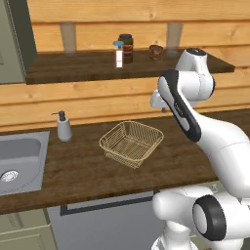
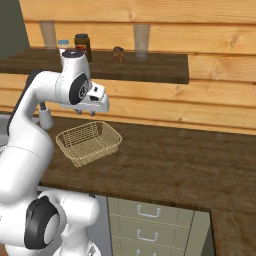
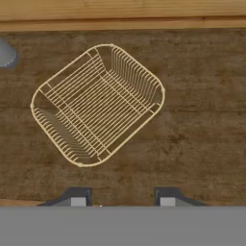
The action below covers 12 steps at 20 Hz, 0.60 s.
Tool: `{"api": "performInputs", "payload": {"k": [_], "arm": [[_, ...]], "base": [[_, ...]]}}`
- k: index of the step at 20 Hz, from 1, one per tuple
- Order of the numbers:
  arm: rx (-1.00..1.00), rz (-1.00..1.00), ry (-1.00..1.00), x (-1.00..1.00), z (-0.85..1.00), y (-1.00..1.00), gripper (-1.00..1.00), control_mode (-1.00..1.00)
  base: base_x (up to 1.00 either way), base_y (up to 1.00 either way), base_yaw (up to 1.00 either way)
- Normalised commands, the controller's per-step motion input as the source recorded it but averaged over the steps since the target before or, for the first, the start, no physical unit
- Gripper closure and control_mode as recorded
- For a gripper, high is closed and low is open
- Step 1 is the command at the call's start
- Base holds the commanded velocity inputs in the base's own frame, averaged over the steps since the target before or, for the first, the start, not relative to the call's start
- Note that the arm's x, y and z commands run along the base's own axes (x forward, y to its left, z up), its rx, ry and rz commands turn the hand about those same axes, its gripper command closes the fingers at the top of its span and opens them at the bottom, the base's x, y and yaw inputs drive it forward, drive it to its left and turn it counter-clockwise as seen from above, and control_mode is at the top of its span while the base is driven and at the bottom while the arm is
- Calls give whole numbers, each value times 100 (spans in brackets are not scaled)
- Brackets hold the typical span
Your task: Open the cabinet, pick up the bread from the cabinet and place it in the basket. Then move the basket to the dining counter.
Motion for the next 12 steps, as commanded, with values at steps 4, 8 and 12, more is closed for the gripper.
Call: {"api": "performInputs", "payload": {"k": [4, 8, 12], "arm": [[0, 0, 3, 0, -3, 0, -100, -100], [-1, -4, 4, 17, 0, 0, -100, -100], [-11, -9, -22, -7, 61, 4, -100, -100]], "base": [[0, 0, 0], [0, 0, 0], [0, 0, 0]]}}
